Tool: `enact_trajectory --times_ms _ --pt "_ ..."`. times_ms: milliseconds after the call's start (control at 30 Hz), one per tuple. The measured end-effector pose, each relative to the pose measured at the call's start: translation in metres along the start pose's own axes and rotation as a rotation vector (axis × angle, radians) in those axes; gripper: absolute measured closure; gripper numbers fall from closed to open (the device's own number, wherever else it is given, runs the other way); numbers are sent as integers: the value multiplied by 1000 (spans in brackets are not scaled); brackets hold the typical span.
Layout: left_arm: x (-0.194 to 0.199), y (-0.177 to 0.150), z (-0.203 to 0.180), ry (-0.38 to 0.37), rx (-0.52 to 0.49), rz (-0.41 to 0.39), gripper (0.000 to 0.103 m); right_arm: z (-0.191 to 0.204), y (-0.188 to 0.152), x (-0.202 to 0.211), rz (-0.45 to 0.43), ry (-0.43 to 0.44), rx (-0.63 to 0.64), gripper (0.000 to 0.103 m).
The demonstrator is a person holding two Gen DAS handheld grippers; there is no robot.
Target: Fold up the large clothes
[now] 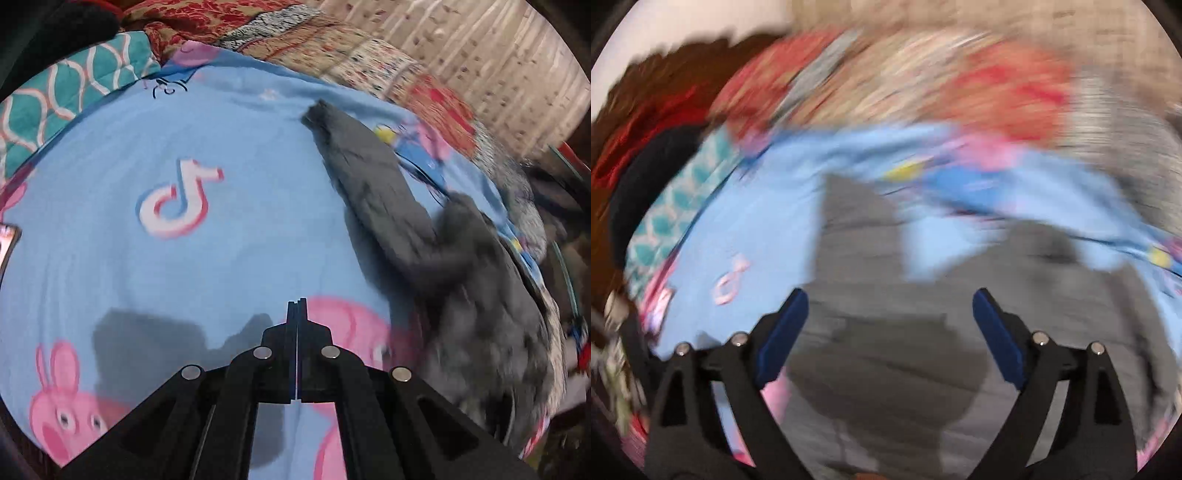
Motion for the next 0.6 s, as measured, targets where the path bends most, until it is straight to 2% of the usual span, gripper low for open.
enact_trajectory --times_ms 67,100,133,200,233,267,300,333,400,433,467,500,533,600 --pt "12 -13 7 -24 8 14 103 18 2 -54 72 -86 23 16" --pt "21 -21 11 -35 7 20 103 20 1 -89 121 -159 24 16" --pt "29 -28 18 -38 5 22 103 21 -3 -107 158 -207 16 16" --pt "41 -36 32 -38 12 22 103 9 -22 -150 272 -254 -78 17" --pt "47 -40 41 -40 26 22 103 6 -24 -158 280 -257 -108 30" --pt "51 -42 47 -41 41 21 103 8 -21 -161 239 -247 -144 36" --pt "56 -45 60 -44 72 20 103 11 -15 -159 211 -250 -142 62" --pt "58 -46 66 -45 88 19 103 26 -3 -154 162 -243 -89 87" --pt "60 -47 79 -39 122 15 103 80 22 -137 30 -118 57 92" --pt "61 -46 83 -38 128 10 103 130 34 -119 -61 7 150 92" --pt "61 -44 84 -39 130 3 103 155 37 -109 -91 92 186 92" --pt "63 -42 86 -40 133 -8 103 196 35 -96 -107 221 226 90" --pt "64 -41 86 -39 134 -16 103 216 33 -91 -110 271 253 89" --pt "68 -39 87 -38 140 -35 103 241 26 -86 -118 319 293 89"
Point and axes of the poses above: each gripper's, at about its wrist camera, not at the fingertips, and x roughly against the way its jaws point, z to its left, y to its top, the point moved 10 cm from there along -x, roughly the way its jaws point, and after that the axes turned 8 degrees about -z, right-handed, at the moved point
